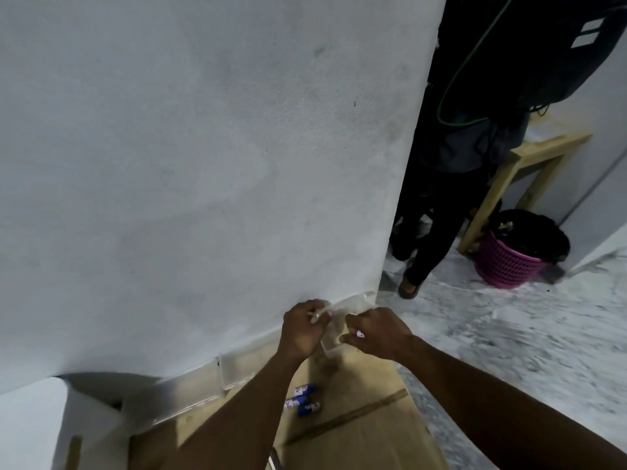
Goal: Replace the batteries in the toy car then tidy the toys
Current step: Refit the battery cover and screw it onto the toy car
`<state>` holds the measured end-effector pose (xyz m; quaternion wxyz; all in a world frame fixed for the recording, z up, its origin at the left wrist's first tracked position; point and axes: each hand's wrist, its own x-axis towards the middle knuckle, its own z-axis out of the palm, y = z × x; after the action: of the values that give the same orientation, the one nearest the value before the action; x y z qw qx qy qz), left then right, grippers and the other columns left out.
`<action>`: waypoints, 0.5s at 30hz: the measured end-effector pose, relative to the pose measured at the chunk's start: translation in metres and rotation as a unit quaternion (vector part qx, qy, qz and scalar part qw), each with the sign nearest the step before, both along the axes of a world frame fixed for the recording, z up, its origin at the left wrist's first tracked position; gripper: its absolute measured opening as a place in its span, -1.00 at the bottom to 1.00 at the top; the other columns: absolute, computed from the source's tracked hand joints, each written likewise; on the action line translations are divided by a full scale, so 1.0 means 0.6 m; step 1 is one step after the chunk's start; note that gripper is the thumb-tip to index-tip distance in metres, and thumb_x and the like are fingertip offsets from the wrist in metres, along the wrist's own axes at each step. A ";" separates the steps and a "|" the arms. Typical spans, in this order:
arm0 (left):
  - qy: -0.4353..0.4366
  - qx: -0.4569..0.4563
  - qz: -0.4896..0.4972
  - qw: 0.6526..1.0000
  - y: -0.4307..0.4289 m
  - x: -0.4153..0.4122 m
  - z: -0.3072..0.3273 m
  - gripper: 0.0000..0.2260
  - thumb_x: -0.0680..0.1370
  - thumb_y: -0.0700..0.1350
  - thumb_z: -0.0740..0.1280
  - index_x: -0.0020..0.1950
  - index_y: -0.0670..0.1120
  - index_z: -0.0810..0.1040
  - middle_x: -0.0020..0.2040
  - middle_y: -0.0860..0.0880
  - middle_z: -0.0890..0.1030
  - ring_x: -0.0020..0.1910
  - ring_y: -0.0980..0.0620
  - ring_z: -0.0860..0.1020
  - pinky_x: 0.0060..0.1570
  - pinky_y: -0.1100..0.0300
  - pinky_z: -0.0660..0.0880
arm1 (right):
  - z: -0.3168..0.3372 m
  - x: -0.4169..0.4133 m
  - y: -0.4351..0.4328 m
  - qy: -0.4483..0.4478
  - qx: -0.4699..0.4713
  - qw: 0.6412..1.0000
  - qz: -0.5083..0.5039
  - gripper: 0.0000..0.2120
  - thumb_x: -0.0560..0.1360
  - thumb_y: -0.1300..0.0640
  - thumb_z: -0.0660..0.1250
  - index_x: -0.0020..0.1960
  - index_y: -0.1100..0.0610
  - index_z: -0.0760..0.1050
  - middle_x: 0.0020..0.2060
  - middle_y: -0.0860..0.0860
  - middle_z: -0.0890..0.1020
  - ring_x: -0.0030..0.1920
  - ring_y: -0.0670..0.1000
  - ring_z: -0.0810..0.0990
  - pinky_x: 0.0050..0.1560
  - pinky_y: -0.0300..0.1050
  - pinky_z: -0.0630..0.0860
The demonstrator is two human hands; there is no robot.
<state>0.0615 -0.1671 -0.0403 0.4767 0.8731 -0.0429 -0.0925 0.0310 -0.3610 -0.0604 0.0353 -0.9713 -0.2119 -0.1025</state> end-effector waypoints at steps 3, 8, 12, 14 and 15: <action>0.002 -0.010 0.006 1.000 0.000 0.002 0.000 -0.86 0.50 -0.11 0.46 0.05 -0.02 0.69 0.02 0.04 0.69 -0.04 0.13 0.61 0.06 0.35 0.50 | -0.003 0.033 0.022 0.115 -0.041 0.992 0.027 -0.73 0.52 -0.14 0.33 0.02 0.04 0.63 -0.09 0.09 0.71 -0.09 0.14 0.67 -0.13 -0.04 0.53; 0.024 -0.021 0.012 0.999 -0.002 0.004 0.001 -0.87 0.50 -0.13 0.46 0.04 -0.05 0.69 -0.04 0.07 0.66 -0.08 0.15 0.58 -0.14 0.62 0.37 | -0.006 0.065 0.042 0.262 -0.075 0.962 0.028 -0.75 0.55 -0.08 0.28 0.00 0.05 0.64 -0.06 0.06 0.70 0.00 0.11 0.64 0.00 -0.05 0.50; 0.025 -0.026 0.012 0.999 -0.001 0.003 -0.002 -0.86 0.51 -0.13 0.46 0.06 -0.05 0.70 -0.06 0.08 0.67 -0.08 0.14 0.59 -0.15 0.63 0.35 | -0.014 0.080 0.053 0.318 -0.066 0.945 0.028 -0.68 0.58 -0.15 0.25 0.13 0.04 0.62 0.05 0.02 0.68 0.10 0.08 0.61 0.07 -0.12 0.44; 0.024 -0.027 0.012 0.999 -0.001 0.003 -0.001 -0.87 0.50 -0.14 0.47 0.03 -0.05 0.71 -0.05 0.07 0.68 -0.08 0.13 0.60 -0.14 0.61 0.37 | -0.020 0.081 0.059 0.319 -0.081 0.944 0.029 -0.65 0.60 -0.14 0.20 0.19 0.05 0.60 0.12 0.03 0.66 0.15 0.08 0.59 0.03 -0.17 0.35; 0.023 -0.026 0.011 0.999 -0.001 0.002 -0.001 -0.87 0.50 -0.14 0.47 0.03 -0.05 0.71 -0.04 0.06 0.69 -0.07 0.13 0.61 -0.13 0.60 0.38 | -0.021 0.081 0.060 0.321 -0.082 0.943 0.027 -0.65 0.61 -0.12 0.19 0.19 0.06 0.60 0.14 0.04 0.65 0.15 0.09 0.58 0.01 -0.17 0.34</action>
<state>0.0630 -0.1678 -0.0408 0.5015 0.8583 -0.0245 -0.1059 0.0795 -0.3247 -0.0729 0.0244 -0.9462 -0.2229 0.2331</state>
